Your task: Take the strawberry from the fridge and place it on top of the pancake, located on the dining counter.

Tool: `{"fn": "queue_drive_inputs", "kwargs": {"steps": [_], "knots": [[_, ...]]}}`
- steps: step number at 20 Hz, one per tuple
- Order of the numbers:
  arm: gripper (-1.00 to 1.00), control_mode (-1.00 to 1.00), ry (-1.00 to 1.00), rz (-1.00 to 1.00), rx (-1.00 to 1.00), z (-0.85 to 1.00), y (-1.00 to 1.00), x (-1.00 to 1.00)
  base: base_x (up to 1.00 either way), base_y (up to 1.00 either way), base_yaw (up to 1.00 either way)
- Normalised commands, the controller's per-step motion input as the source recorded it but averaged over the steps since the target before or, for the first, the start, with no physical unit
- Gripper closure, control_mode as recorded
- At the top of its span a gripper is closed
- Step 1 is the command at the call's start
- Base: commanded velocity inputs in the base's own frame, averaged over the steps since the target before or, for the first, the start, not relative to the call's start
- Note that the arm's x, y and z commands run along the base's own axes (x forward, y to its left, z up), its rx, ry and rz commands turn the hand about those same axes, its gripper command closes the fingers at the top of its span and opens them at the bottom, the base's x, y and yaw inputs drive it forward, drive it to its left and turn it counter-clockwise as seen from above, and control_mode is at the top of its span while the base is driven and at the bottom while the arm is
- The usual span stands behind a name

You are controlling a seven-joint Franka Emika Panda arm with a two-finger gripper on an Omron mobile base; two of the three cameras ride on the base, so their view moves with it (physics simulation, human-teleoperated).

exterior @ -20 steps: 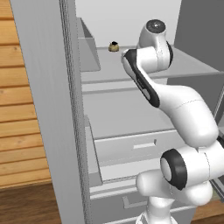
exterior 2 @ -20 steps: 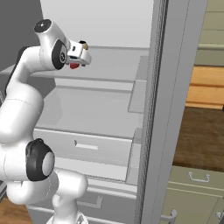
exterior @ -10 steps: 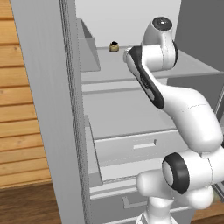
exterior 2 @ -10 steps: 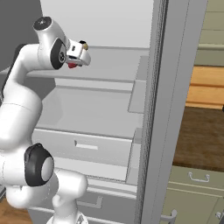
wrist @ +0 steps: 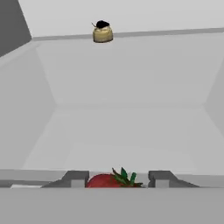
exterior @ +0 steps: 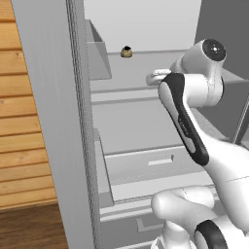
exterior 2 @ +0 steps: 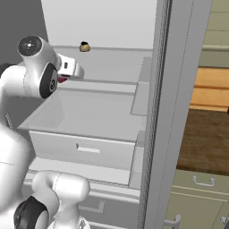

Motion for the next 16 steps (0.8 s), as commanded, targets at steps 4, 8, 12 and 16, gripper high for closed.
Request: {"fn": "queue_drive_inputs", "kwargs": {"steps": [4, 8, 12, 16], "knots": [[1.0, -1.0, 0.17, 0.05, -0.06, 0.01, 0.38, -1.0, 0.0, 0.0, 0.0], [1.0, -1.0, 0.41, 0.0, -0.15, -0.56, 0.03, -1.0, 0.0, 0.0, 0.0], [1.0, -1.0, 0.06, -0.15, -0.06, -0.86, -0.4, -0.86, 0.0, 0.0, 0.0], [1.0, -1.0, 0.13, -0.04, 0.0, -1.0, -0.49, -0.22, 0.0, 0.0, 0.0]]}}
